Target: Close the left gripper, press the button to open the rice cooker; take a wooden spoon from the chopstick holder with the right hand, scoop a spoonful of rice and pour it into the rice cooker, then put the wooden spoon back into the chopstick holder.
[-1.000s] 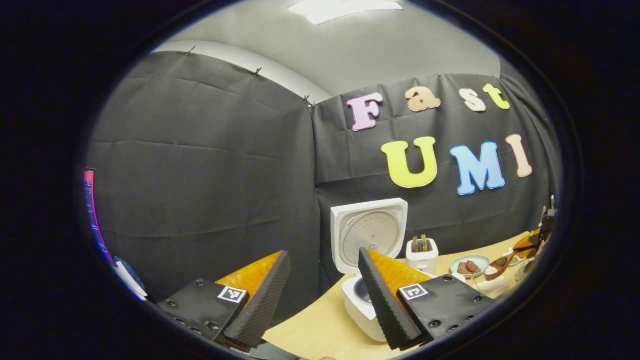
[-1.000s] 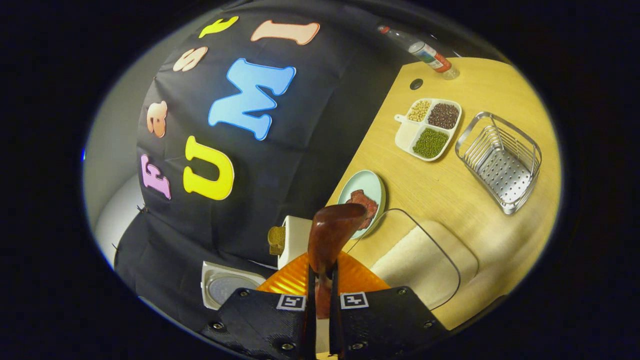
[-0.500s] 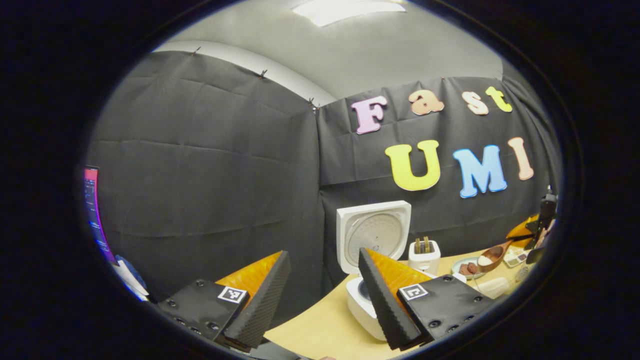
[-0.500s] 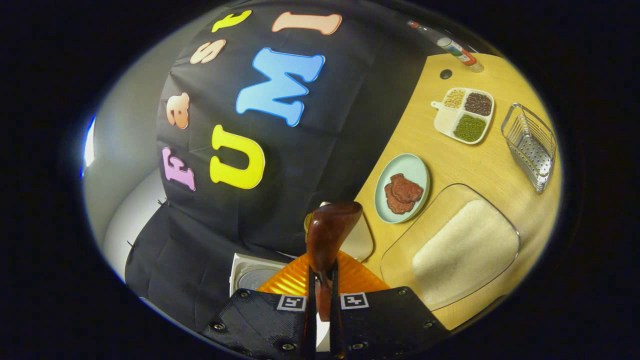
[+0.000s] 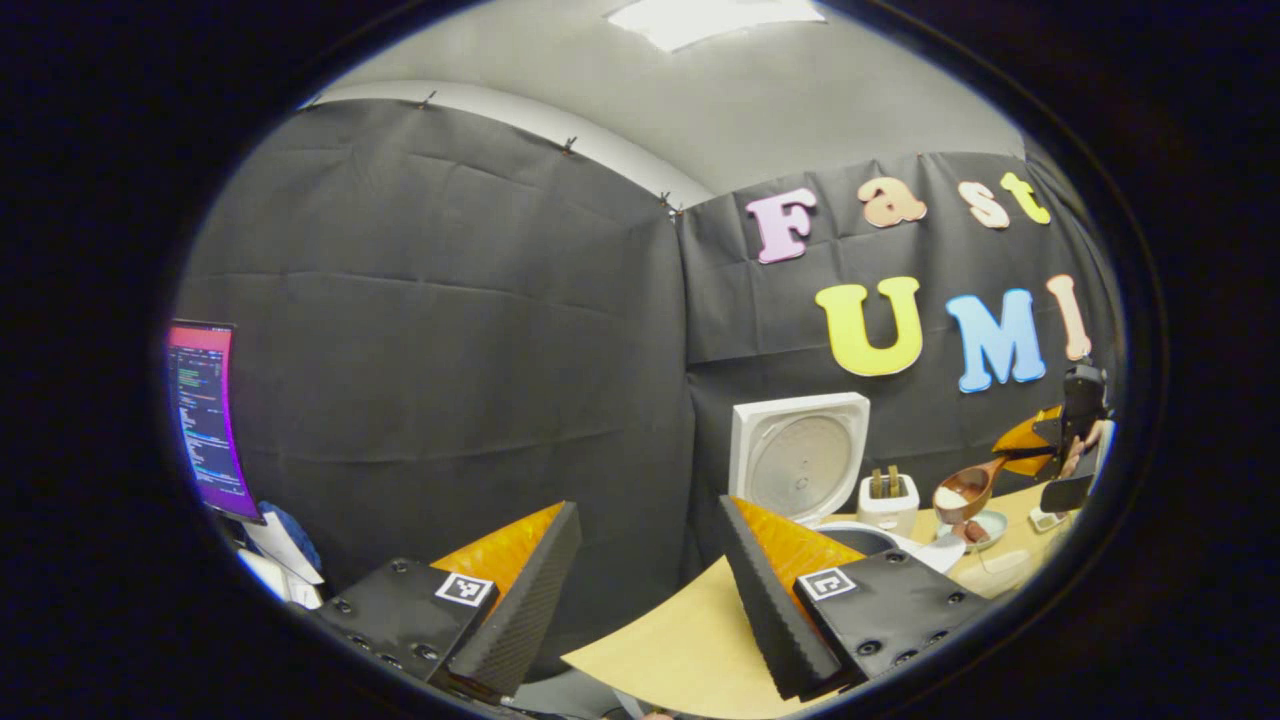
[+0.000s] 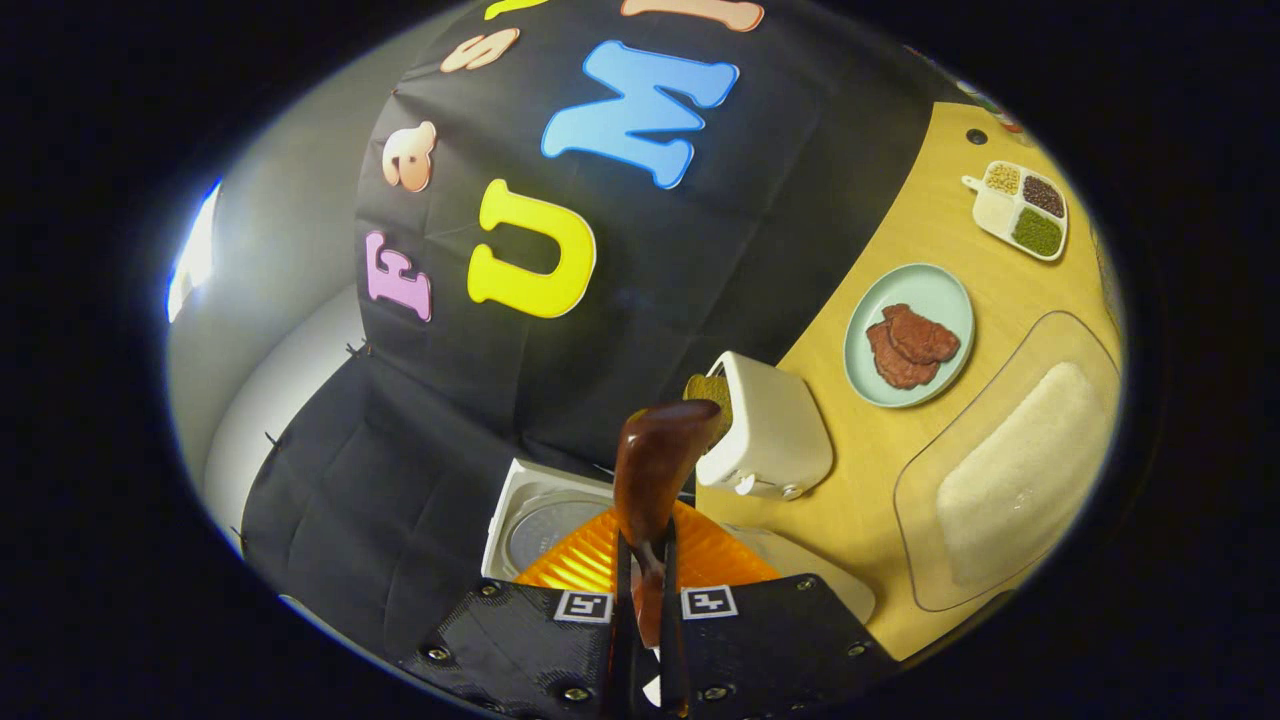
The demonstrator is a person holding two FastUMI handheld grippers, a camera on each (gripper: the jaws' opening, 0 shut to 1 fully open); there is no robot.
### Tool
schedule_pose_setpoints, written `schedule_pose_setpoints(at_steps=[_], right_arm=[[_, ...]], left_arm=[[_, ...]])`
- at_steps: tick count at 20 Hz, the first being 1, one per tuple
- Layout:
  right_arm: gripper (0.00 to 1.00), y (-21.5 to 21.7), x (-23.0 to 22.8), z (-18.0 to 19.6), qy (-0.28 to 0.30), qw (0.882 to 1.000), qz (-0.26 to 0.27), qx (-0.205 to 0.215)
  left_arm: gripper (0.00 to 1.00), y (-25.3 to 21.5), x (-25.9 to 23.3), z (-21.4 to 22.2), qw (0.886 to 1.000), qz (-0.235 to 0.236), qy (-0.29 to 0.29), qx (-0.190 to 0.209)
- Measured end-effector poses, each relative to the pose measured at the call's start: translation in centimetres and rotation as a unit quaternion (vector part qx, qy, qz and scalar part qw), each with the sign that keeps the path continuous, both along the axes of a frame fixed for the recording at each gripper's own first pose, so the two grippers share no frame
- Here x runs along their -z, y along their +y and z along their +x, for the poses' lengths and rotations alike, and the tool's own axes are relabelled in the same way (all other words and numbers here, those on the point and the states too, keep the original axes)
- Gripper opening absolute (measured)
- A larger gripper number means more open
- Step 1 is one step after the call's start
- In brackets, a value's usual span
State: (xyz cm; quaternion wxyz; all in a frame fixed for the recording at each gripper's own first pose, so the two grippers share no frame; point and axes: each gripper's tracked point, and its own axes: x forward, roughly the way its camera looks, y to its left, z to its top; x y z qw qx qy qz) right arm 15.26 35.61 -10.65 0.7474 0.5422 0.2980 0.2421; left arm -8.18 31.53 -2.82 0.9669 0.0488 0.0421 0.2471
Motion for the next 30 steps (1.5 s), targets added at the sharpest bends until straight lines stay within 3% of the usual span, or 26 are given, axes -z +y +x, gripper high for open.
schedule_pose_setpoints(at_steps=[2,6,15,17,27,30], right_arm=[[0.1,2.5,-0.4,0.0,-0.005,1.0,-0.003,-0.017],[0.1,7.2,-0.8,0.1,-0.021,0.999,-0.017,-0.045],[0.1,16.4,0.8,0.8,-0.067,0.988,-0.104,-0.09],[0.1,17.9,1.6,1.0,-0.078,0.983,-0.136,-0.098],[0.1,19.0,5.0,1.6,-0.106,0.955,-0.25,-0.122],[0.11,18.7,4.5,1.8,-0.136,0.941,-0.284,-0.122]], left_arm=[[0.95,0.9,-0.1,-1.2,1.0,0.002,0.001,-0.014],[0.92,2.6,0.2,-3.3,0.999,0.003,0.004,-0.042],[0.92,6.1,1.5,-6.7,0.995,-0.003,0.023,-0.099],[0.96,6.2,1.7,-6.3,0.994,-0.005,0.026,-0.108],[0.99,6.9,2.7,-7.0,0.992,-0.013,0.038,-0.121],[0.99,6.9,2.7,-7.0,0.992,-0.013,0.04,-0.12]])
